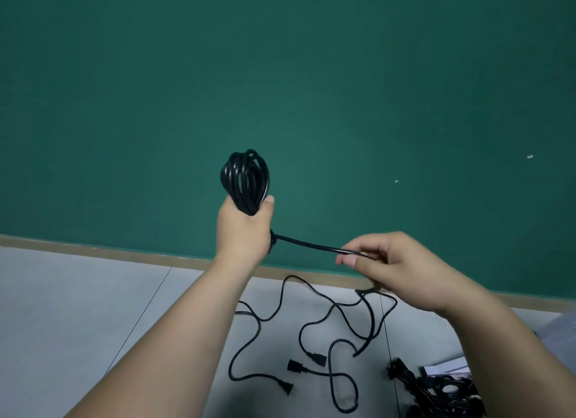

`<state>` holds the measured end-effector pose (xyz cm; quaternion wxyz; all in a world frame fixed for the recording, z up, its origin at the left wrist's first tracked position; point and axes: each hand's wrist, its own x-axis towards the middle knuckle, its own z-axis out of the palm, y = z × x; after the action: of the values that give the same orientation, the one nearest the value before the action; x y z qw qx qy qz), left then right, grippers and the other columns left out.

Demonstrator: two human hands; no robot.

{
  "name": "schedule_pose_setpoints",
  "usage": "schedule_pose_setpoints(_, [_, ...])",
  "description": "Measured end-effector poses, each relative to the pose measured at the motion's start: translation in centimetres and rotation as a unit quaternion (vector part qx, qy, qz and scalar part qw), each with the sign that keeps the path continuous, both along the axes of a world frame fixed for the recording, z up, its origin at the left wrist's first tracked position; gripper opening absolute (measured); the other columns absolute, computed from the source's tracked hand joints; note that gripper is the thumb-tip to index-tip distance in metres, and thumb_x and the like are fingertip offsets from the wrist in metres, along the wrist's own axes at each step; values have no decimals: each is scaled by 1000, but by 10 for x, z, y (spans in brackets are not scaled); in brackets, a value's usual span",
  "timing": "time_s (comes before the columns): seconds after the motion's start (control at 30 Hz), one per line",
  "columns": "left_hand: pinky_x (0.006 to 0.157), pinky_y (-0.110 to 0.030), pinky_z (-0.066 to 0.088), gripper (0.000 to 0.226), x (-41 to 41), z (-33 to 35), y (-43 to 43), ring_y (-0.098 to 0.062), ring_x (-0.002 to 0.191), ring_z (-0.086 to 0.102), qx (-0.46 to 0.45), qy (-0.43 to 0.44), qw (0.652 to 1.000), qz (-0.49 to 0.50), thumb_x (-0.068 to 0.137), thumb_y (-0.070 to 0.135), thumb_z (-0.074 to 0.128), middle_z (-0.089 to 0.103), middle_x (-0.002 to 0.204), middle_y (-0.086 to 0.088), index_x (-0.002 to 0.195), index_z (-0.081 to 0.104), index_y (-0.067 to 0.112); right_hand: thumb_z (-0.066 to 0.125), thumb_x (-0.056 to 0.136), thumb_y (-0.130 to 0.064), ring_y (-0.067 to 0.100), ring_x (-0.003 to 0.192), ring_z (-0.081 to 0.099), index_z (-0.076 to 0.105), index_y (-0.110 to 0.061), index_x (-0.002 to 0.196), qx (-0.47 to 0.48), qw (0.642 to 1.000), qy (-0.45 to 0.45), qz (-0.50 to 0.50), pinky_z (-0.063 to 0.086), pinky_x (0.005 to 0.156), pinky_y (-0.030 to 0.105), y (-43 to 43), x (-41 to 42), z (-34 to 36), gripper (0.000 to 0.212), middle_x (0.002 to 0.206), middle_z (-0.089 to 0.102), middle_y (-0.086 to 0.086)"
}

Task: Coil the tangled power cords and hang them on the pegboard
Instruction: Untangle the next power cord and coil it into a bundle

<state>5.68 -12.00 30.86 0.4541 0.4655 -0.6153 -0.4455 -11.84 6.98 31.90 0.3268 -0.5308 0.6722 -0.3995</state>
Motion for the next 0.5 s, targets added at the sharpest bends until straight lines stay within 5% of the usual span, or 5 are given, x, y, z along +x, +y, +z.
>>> schedule_pose_setpoints(0.1, [74,-30,51,16,1,-4,1,-11,84,67,-42,-81,994,-56,96,40,74,71,89,14,101,68,26,76,97,-28,18,74,57,82,-26,97,-93,995,23,-15,49,70,37,2,1,8,7,83,71,8])
schedule_pose_setpoints(0.17, [72,-31,51,18,-1,-5,9,-6,81,66,-15,-92,988,-125,95,45,74,71,81,24,99,70,29,77,95,-21,20,78,61,82,-27,95,-164,985,29,-54,49,72,31,0,3,10,8,84,69,4])
schedule_pose_setpoints(0.33, [69,-31,49,58,-9,-4,42,-12,60,59,163,-97,944,-269,89,76,62,65,65,7,84,69,19,80,92,-24,17,67,49,82,-33,101,-252,950,123,-140,40,64,19,-3,6,12,12,80,54,-2])
schedule_pose_setpoints(0.43, [82,-41,55,73,-16,-4,61,-8,65,67,280,-92,894,-338,82,88,52,76,70,3,95,71,18,84,89,-29,21,65,48,82,-36,103,-265,935,166,-165,41,61,23,-2,6,14,15,84,57,-6])
schedule_pose_setpoints(0.5, [71,-36,53,85,-21,-3,73,-11,52,57,324,-81,863,-379,80,92,48,66,62,4,103,68,13,85,88,-29,19,67,50,82,-35,104,-267,931,185,-168,40,63,20,-2,7,14,18,88,60,-7])
